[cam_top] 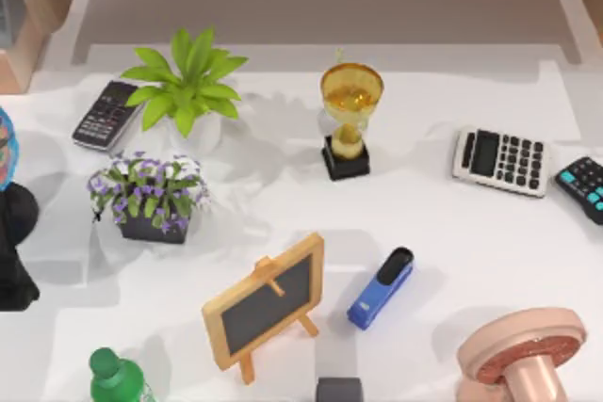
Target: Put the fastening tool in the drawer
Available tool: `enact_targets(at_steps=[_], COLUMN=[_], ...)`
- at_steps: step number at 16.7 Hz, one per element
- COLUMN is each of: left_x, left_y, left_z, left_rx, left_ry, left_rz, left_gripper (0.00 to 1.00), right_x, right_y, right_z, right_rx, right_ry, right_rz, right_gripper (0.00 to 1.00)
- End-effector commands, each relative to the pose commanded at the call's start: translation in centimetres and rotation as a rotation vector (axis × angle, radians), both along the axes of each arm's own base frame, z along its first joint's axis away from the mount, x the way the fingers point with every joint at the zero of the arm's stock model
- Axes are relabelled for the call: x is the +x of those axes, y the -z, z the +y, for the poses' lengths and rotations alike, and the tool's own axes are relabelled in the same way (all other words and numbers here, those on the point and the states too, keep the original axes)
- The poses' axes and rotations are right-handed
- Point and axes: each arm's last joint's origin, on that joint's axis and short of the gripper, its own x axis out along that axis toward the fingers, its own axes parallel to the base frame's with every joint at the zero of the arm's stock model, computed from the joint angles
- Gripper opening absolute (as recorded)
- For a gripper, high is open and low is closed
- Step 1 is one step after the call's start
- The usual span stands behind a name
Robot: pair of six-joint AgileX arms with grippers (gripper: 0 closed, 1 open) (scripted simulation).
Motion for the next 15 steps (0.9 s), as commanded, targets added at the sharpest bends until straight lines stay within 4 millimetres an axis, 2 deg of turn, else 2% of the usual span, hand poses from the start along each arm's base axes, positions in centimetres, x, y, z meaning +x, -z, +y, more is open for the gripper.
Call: enact_targets(at_steps=[3,11,15], left_x=[0.0,0.0,0.0], left_y=[0.0,0.0,0.0], left_z=[0.0,0.0,0.0], left_rx=[0.0,0.0,0.0], left_ry=[0.0,0.0,0.0], left_rz=[0.0,0.0,0.0], left_gripper=[1.0,1.0,1.0], right_x=[-0.4,-5.7,-6.2], right_y=[0.0,0.2,0.0], right_z=[-0.1,0.1,0.1], right_rx=[-0.003,0.003,0.0], right_ry=[-0.001,0.0,0.0], right_rz=[-0.004,0.005,0.0], right_gripper=[0.0,0.0,0.0])
